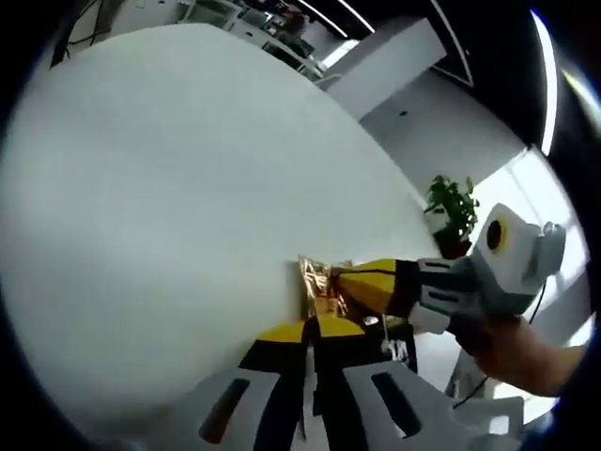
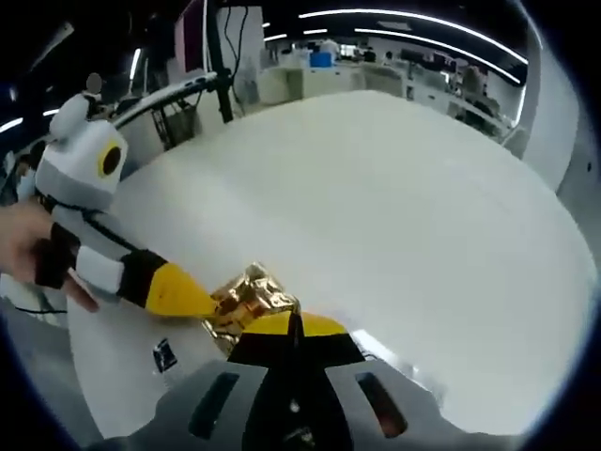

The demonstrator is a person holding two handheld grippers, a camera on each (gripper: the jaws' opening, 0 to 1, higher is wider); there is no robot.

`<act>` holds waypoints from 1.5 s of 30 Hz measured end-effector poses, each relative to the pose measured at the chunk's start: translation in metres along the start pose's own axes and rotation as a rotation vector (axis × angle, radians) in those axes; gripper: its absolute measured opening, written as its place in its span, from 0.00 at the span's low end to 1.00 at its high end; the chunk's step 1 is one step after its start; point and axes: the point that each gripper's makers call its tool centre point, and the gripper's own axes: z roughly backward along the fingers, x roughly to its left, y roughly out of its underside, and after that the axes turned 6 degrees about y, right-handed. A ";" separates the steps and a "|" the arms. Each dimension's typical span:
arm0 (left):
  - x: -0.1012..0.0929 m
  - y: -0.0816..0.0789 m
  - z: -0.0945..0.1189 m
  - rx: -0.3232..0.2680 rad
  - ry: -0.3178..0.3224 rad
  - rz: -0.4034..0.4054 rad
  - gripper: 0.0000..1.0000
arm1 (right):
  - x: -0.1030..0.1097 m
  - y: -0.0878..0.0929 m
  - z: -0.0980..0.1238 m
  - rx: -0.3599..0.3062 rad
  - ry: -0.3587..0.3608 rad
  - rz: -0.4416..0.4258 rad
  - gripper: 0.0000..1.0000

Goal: Arrange the skincare products in the storage area until every visible bottle or jar stands upright without overlapping.

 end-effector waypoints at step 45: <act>-0.023 -0.012 -0.027 0.152 -0.087 -1.022 0.23 | 0.006 -0.001 -0.002 0.000 0.015 -0.070 0.01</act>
